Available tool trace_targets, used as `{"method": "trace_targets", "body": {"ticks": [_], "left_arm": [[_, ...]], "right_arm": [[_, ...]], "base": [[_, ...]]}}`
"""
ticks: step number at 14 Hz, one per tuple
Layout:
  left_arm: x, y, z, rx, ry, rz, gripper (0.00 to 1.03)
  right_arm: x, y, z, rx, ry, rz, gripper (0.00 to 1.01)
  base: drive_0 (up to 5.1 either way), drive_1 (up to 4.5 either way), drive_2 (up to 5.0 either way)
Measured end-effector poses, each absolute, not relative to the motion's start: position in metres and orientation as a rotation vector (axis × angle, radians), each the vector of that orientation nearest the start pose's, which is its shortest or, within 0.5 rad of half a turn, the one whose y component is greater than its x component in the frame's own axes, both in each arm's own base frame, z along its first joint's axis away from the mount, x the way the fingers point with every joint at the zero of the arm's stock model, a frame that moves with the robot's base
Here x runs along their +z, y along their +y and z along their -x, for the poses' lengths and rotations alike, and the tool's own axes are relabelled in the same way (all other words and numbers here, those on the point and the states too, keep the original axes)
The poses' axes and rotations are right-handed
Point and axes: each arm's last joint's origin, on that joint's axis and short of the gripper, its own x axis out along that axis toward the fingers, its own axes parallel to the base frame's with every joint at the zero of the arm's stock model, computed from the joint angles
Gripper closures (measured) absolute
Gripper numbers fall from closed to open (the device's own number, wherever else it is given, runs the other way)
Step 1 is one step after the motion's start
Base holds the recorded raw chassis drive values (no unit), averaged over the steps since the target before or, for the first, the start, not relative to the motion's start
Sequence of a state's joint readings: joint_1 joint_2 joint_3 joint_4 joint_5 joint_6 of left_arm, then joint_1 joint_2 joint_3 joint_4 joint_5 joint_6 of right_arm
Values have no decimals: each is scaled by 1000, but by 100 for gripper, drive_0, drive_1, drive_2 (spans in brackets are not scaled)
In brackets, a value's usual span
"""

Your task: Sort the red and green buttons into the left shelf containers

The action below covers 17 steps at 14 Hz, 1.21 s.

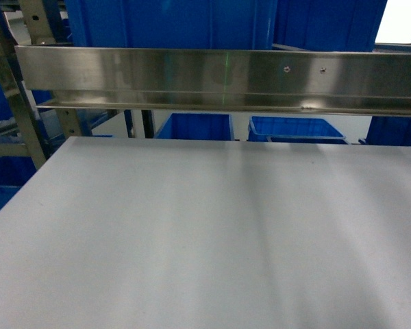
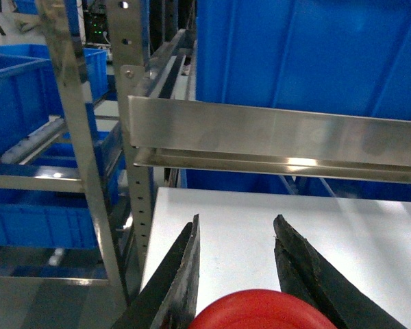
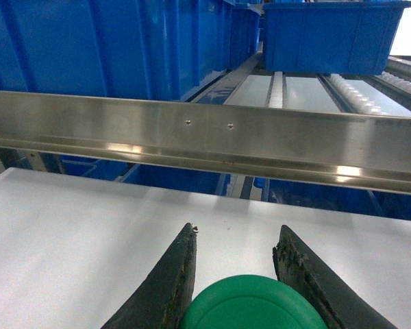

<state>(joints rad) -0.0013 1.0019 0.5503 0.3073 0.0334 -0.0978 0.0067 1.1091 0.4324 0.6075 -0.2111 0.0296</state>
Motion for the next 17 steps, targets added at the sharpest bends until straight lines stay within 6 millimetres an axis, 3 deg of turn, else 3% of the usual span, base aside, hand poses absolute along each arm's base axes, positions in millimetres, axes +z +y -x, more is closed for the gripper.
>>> {"method": "trace_targets", "body": {"ticks": [17], "left_arm": [[259,-1,-220,-26,145,100,73]], "right_arm": [[226,8,-227,217,73,-37,70]], "base": [[-497,243,243]]}}
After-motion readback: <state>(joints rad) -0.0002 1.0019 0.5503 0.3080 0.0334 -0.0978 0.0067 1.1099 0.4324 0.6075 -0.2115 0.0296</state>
